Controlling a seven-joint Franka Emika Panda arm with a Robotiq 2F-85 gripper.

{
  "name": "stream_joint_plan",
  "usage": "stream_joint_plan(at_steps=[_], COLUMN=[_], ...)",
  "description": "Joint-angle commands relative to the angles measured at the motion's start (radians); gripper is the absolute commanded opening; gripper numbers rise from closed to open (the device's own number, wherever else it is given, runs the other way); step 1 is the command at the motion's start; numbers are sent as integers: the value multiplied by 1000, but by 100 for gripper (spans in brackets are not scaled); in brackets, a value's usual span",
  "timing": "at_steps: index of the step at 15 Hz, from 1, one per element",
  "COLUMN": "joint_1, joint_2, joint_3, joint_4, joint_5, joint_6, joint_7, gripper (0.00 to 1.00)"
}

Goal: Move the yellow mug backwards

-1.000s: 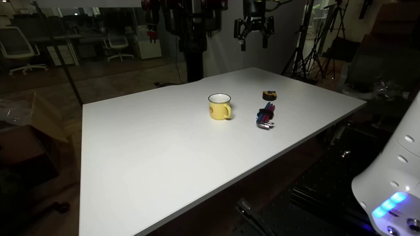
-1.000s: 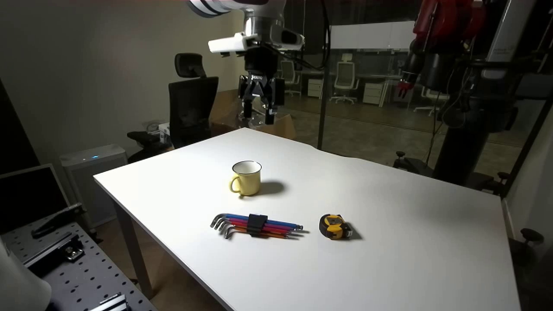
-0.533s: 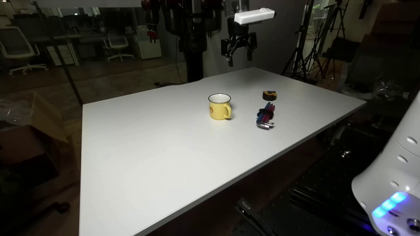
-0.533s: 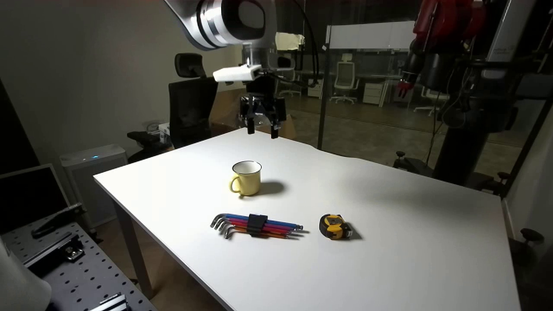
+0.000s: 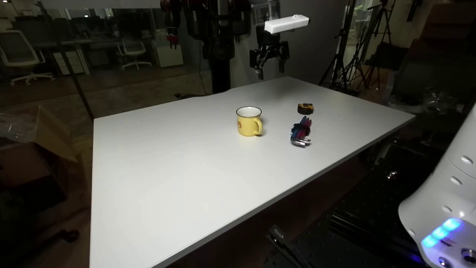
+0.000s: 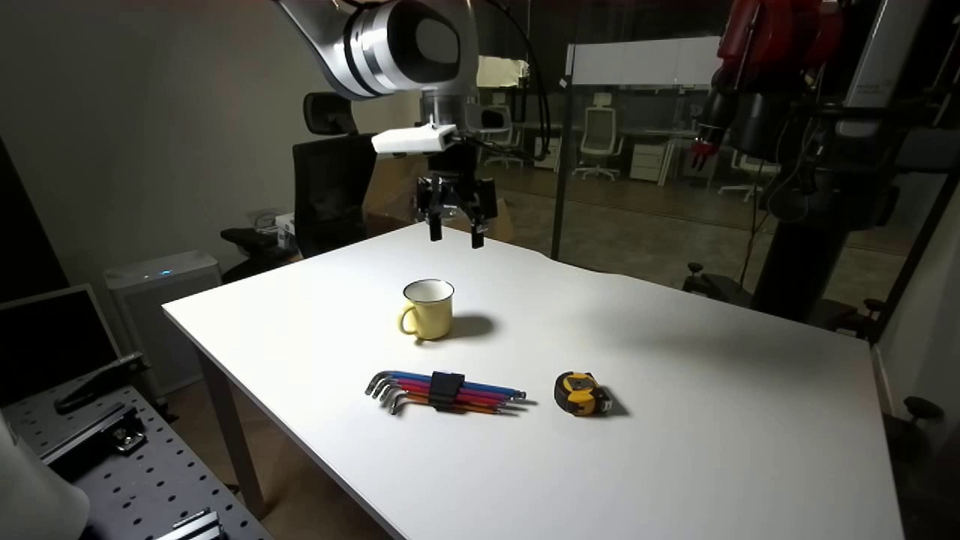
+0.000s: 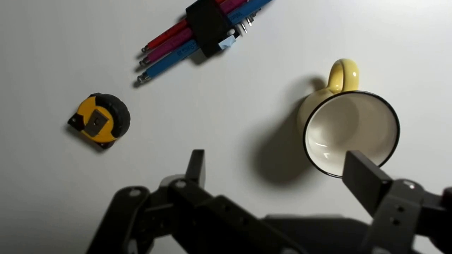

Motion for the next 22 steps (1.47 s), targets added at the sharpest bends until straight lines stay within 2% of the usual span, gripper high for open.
stream_joint_plan(at_steps=[1,4,7,8,12,15,18,19,22], joint_1=[30,55,61,64,65,56,61,57,57], joint_2=[27,75,122,101,131,131,178,141,165], joint_3=[8,22,51,38,50,42,26,37,31], joint_4=[-13,-11,-9,-14,-14,-21,32,-9,8], joint_5=[-66,-126,-143,-126,-128,-138,-161,-135,-147], joint_6=[78,118,115,103,115,150,138,139,139], joint_7=[-22,-79,-207,-142,-197,-209,-202,-206,-206], gripper=[100,100,100,100,100,100,100,100,100])
